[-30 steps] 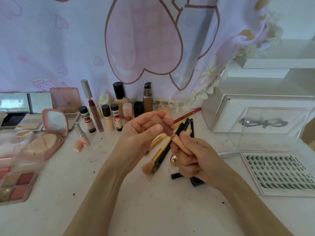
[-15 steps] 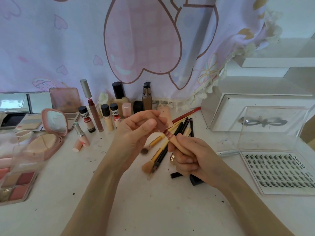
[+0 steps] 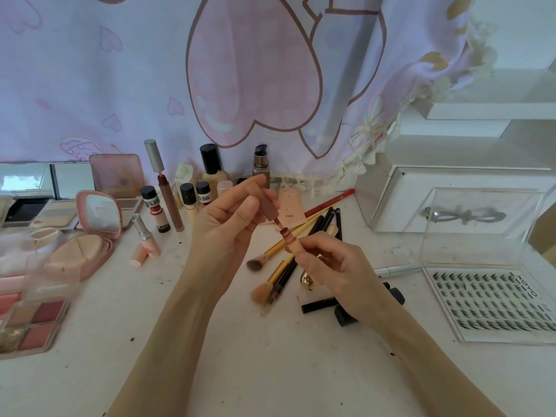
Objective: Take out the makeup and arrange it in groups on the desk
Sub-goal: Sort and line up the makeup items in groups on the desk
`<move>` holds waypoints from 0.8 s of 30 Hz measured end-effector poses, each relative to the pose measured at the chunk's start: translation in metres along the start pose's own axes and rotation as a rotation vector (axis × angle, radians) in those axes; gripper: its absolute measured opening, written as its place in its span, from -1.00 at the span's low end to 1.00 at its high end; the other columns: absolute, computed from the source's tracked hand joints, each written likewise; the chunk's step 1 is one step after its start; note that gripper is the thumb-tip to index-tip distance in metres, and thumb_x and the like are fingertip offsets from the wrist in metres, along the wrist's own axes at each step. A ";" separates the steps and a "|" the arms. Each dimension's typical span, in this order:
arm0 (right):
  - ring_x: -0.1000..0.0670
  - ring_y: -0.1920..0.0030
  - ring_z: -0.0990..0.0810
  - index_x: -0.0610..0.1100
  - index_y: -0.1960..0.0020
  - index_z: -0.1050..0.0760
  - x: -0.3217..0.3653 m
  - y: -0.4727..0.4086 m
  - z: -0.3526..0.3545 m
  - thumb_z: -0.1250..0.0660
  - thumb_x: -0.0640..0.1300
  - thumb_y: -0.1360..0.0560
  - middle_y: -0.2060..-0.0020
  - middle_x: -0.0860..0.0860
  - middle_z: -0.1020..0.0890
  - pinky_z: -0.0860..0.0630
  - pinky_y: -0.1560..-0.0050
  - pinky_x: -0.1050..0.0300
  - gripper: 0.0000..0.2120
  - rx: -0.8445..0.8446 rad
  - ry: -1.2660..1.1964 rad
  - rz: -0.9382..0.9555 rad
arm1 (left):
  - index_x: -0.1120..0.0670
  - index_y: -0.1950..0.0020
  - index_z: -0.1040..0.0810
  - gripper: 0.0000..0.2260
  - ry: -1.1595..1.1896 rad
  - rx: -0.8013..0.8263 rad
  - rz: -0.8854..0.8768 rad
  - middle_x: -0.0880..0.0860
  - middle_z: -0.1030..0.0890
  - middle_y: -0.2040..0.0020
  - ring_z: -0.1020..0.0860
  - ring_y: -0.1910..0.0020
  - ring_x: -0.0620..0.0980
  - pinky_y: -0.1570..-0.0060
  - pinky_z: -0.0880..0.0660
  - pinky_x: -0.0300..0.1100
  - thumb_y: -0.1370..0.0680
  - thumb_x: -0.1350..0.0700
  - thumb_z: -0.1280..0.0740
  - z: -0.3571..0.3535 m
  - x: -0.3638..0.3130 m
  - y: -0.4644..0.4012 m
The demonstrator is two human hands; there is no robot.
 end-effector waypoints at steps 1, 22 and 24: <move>0.21 0.28 -0.48 0.01 0.00 -0.53 0.000 0.000 -0.001 -0.26 -0.17 -0.54 0.21 0.14 -0.56 -0.41 0.28 0.36 -0.88 0.008 0.010 -0.003 | 0.02 0.03 -0.67 -0.77 0.013 -0.005 -0.003 0.02 -0.66 0.16 -0.60 0.04 -0.04 0.03 -0.52 -0.26 -0.45 0.20 -0.25 0.000 0.000 0.000; 0.09 0.27 -0.57 -0.10 0.17 -0.59 0.016 -0.018 -0.002 -0.30 -0.26 -0.50 0.35 -0.08 -0.63 -0.48 0.12 0.34 -0.86 -0.063 0.038 0.048 | -0.08 -0.22 -0.48 -0.77 -1.273 0.035 0.024 -0.13 -0.52 -0.16 -0.44 -0.13 -0.22 -0.16 -0.35 -0.36 -0.57 0.07 -0.22 0.045 -0.014 0.039; 0.12 0.26 -0.58 -0.04 0.19 -0.60 0.020 -0.028 -0.007 -0.33 -0.22 -0.49 0.32 -0.02 -0.66 -0.47 0.13 0.35 -0.85 -0.079 0.080 0.040 | -0.03 -0.27 -0.47 -0.74 -1.445 0.066 -0.020 -0.08 -0.47 -0.22 -0.38 -0.23 -0.14 -0.22 -0.24 -0.33 -0.59 0.06 -0.20 0.061 -0.009 0.050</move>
Point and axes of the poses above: each hand's wrist, its own y-axis away from the middle knuckle, its own z-axis out of the back of the hand, x = y × z, the point moved 4 cm from there along -y, towards the middle knuckle
